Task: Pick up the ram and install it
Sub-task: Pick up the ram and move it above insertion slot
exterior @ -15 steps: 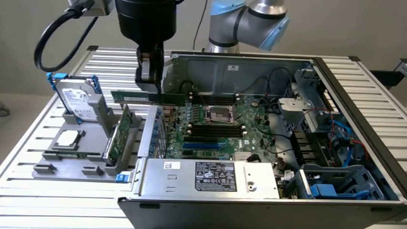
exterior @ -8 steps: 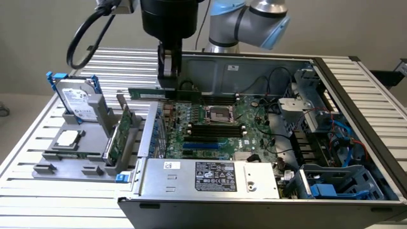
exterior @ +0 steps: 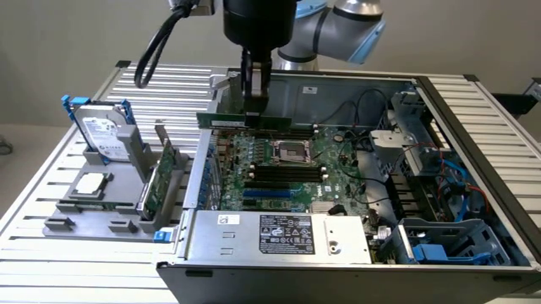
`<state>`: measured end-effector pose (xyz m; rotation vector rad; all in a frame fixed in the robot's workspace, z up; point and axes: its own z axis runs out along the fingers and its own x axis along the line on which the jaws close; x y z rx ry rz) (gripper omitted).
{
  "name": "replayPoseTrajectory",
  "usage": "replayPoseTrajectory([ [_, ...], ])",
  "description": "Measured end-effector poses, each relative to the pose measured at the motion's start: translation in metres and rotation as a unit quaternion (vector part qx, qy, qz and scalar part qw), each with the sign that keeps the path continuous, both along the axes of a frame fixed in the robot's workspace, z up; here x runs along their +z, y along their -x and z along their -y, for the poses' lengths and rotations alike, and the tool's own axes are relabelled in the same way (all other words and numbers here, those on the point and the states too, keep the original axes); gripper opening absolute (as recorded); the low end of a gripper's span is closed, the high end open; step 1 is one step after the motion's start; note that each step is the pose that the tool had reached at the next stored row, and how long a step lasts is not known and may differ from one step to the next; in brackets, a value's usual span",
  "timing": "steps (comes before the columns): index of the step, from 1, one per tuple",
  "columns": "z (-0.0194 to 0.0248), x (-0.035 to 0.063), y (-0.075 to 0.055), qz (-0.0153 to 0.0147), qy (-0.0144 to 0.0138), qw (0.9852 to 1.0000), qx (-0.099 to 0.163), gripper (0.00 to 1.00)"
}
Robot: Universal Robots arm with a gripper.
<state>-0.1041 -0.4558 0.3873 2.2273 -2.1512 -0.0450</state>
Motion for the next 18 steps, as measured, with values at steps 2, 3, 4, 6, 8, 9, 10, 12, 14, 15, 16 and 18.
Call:
replayPoseTrajectory([
  [2,-0.0029,-0.0002,-0.009,0.0000,0.0001,1.0000,0.000,0.14],
  [3,-0.0056,-0.0015,-0.013,0.0000,0.0000,1.0000,0.000,0.14],
  [4,-0.0085,-0.0028,-0.017,0.0000,0.0002,1.0000,0.000,0.14],
  [6,-0.0146,-0.0057,-0.024,0.0000,0.0005,1.0000,0.000,0.14],
  [8,-0.0211,-0.0087,-0.031,0.0000,0.0009,1.0000,0.000,0.14],
  [9,-0.0242,-0.0101,-0.035,0.0000,0.0011,1.0000,0.000,0.14],
  [10,-0.0272,-0.0115,-0.038,0.0000,0.0012,1.0000,0.000,0.14],
  [12,-0.0334,-0.0145,-0.045,0.0000,0.0013,1.0000,0.000,0.14],
  [14,-0.0397,-0.0176,-0.052,0.0000,0.0015,1.0000,0.000,0.14],
  [15,-0.0428,-0.0192,-0.056,0.0000,0.0015,1.0000,0.000,0.14],
  [16,-0.0461,-0.0209,-0.059,0.0000,0.0015,1.0000,0.000,0.14],
  [18,-0.0525,-0.0243,-0.066,0.0000,0.0015,1.0000,0.000,0.14],
])
